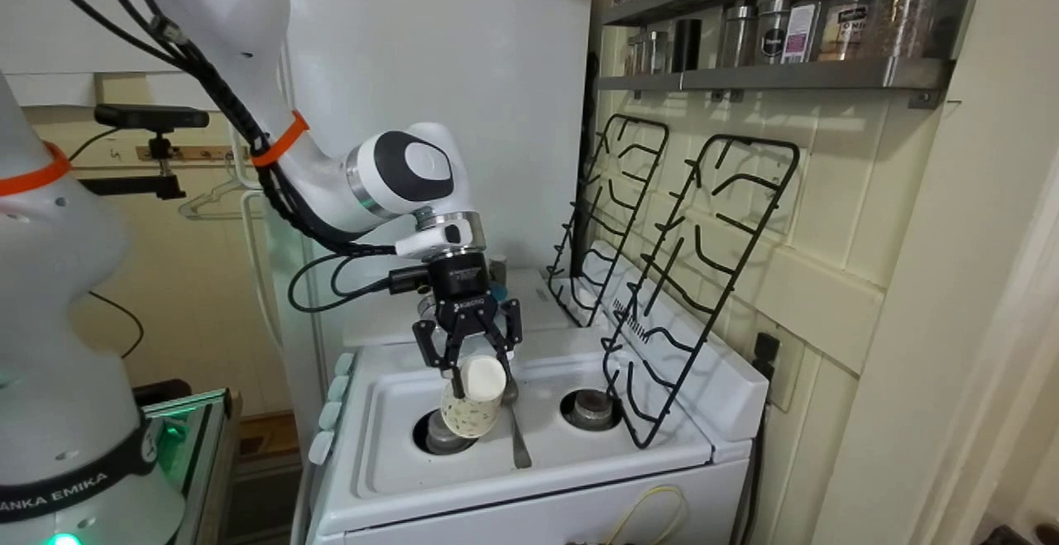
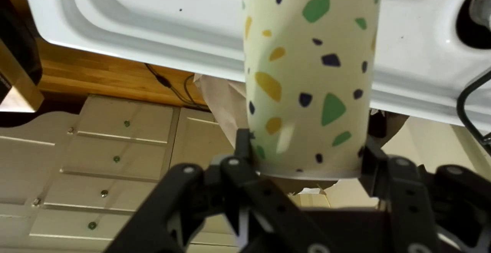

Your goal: Put the cup on the metal object to the right

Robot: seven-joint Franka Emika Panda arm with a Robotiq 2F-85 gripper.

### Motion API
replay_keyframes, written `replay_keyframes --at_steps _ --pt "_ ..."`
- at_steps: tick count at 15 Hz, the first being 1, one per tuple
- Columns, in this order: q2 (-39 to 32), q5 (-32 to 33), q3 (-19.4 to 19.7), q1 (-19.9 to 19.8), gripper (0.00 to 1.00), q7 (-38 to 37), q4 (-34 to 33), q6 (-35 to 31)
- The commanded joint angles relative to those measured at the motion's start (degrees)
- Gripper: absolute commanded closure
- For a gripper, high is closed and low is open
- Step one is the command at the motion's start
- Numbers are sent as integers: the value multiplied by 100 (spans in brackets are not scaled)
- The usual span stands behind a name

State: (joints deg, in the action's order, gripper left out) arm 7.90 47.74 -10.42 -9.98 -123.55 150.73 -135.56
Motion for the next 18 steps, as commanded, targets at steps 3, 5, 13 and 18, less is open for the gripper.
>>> replay_keyframes --at_steps 3,5,13,18 --pt "-266 113 274 600 60 -202 -189 713" --pt "-314 53 321 745 60 -87 -227 872" --pt "-739 143 244 1285 60 -165 -238 923" --pt "-737 134 272 1409 0 -269 -281 819"
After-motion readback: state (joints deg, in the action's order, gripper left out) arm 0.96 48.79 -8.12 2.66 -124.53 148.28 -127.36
